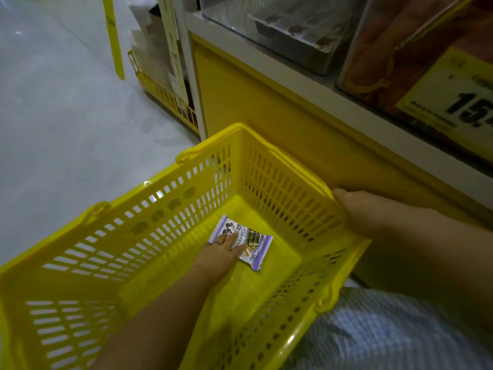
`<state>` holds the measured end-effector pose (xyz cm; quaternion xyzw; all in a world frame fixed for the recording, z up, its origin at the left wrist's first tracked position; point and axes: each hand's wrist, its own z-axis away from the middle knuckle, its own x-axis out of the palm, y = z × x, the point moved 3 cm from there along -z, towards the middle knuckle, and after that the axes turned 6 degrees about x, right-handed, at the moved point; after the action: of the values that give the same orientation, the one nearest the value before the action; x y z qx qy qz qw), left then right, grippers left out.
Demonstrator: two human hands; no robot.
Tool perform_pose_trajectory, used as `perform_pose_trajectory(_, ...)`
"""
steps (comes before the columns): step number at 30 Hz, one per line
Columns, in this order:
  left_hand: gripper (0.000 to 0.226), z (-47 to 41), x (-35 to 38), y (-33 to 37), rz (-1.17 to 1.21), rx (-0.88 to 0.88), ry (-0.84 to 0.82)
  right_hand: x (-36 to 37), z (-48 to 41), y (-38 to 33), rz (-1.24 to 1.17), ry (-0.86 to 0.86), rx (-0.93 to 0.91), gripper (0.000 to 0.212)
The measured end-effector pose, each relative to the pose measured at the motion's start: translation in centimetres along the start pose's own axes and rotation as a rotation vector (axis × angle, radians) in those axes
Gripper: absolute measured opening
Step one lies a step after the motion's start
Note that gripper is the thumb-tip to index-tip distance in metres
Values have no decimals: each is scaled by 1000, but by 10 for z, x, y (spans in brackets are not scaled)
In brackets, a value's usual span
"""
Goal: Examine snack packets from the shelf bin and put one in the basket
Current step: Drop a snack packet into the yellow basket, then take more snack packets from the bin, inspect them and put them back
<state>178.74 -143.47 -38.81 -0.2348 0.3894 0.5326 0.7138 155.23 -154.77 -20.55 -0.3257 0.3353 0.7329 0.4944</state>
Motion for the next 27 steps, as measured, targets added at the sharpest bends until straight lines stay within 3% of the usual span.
perform_pose_trajectory(4, 56, 6, -16, 4, 87, -52, -5, -3, 6, -2, -34, -9, -26, 59)
perform_pose_trajectory(7, 49, 19, -60, 14, 185, -20, 103, -16, 22, -1, -100, 2, -66, 64)
perform_pose_trajectory(10, 44, 44, -129, 32, 293, 62, 391, -46, 55, 4, -208, 99, -124, 68)
perform_pose_trajectory(14, 28, 102, -230, 65, 436, 200, 925, -97, 123, 14, -373, 327, -224, 50)
perform_pose_trajectory(17, 26, 153, -295, 95, 490, 345, 1215, -131, 185, 28, -425, 522, -276, 39)
perform_pose_trajectory(21, 23, 215, -368, 139, 471, 506, 1447, -170, 267, 54, -453, 775, -299, 30)
perform_pose_trajectory(27, 22, 281, -459, 213, 311, 687, 1595, -228, 366, 118, -480, 1121, -255, 16)
